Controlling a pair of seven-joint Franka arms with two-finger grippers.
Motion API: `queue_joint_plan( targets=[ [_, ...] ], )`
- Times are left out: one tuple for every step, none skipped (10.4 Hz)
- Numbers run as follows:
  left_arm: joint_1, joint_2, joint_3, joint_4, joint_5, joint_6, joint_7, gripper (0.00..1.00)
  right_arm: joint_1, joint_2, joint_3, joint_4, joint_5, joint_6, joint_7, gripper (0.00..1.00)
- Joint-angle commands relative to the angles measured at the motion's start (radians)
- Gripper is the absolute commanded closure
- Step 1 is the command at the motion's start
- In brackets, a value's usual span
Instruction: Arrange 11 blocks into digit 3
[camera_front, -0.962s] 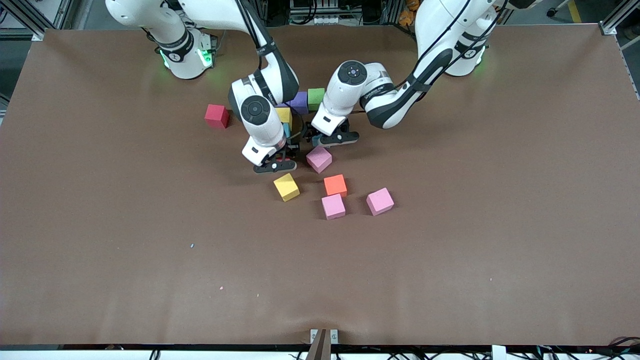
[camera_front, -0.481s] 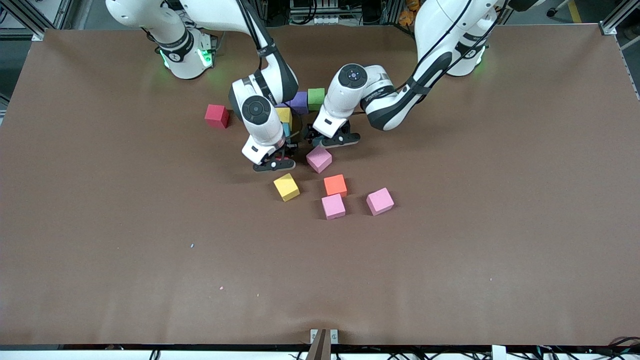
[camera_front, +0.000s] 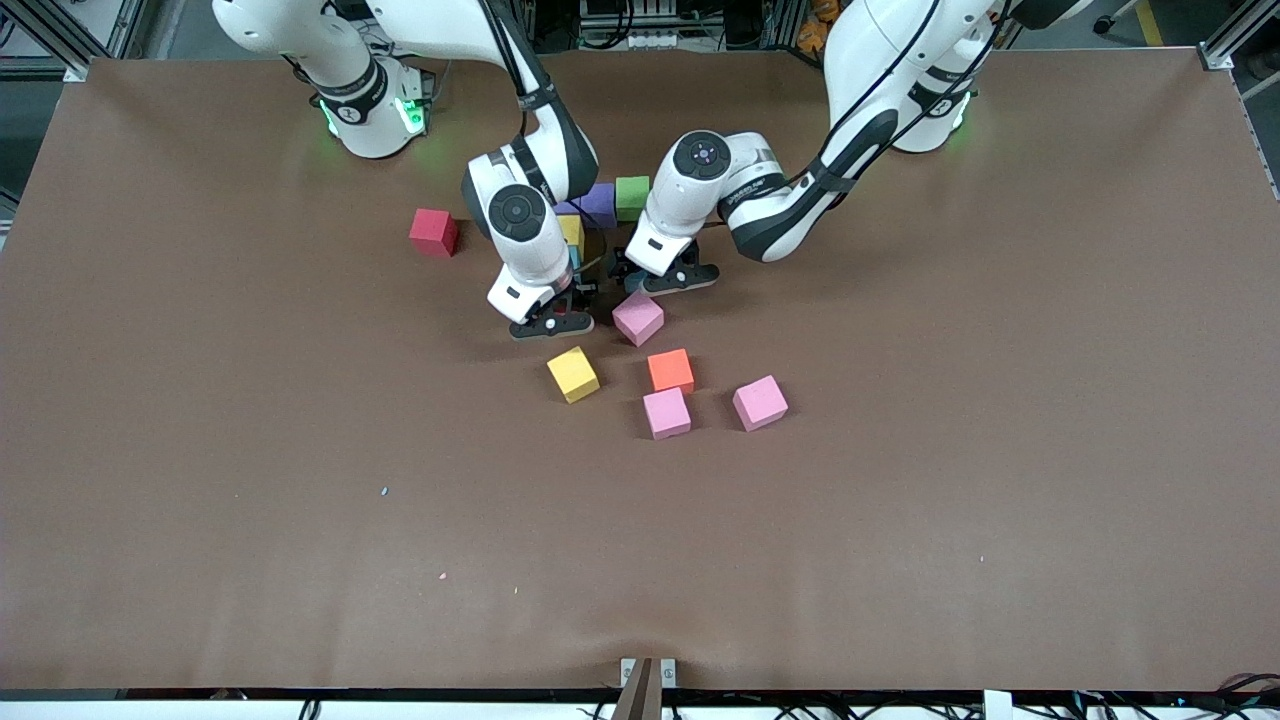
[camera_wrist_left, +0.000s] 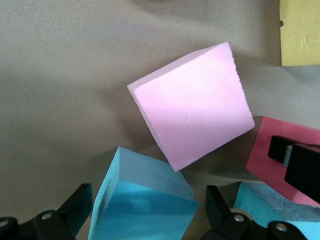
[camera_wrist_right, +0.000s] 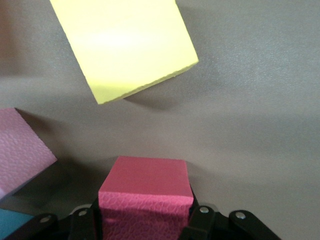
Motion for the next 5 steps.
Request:
queue_joint_plan(
  targets=[
    [-0.002,0.004,0.001,0.003,0.036,0.005,-0.036,0.22,0.024,-0.014,-0.003,-0.04,0.022,0.012,0.007,0.72],
    [-0.002,0.004,0.001,0.003,0.036,0.008,-0.036,0.35,0.027,-0.016,-0.003,-0.043,0.022,0.012,0.007,0.72],
    [-0.002,0.004,0.0,0.004,0.036,0.005,-0.036,0.4,0.028,-0.017,-0.003,-0.049,0.022,0.012,0.007,0.72],
    [0.0,0.004,0.0,0.006,0.036,0.008,-0.036,0.4,0.032,-0.019,-0.003,-0.052,0.022,0.012,0.009,0.72],
    [0.0,0.004,0.0,0.006,0.036,0.005,-0.038,0.4,0.037,-0.019,-0.003,-0.055,0.024,0.012,0.009,0.72]
  ],
)
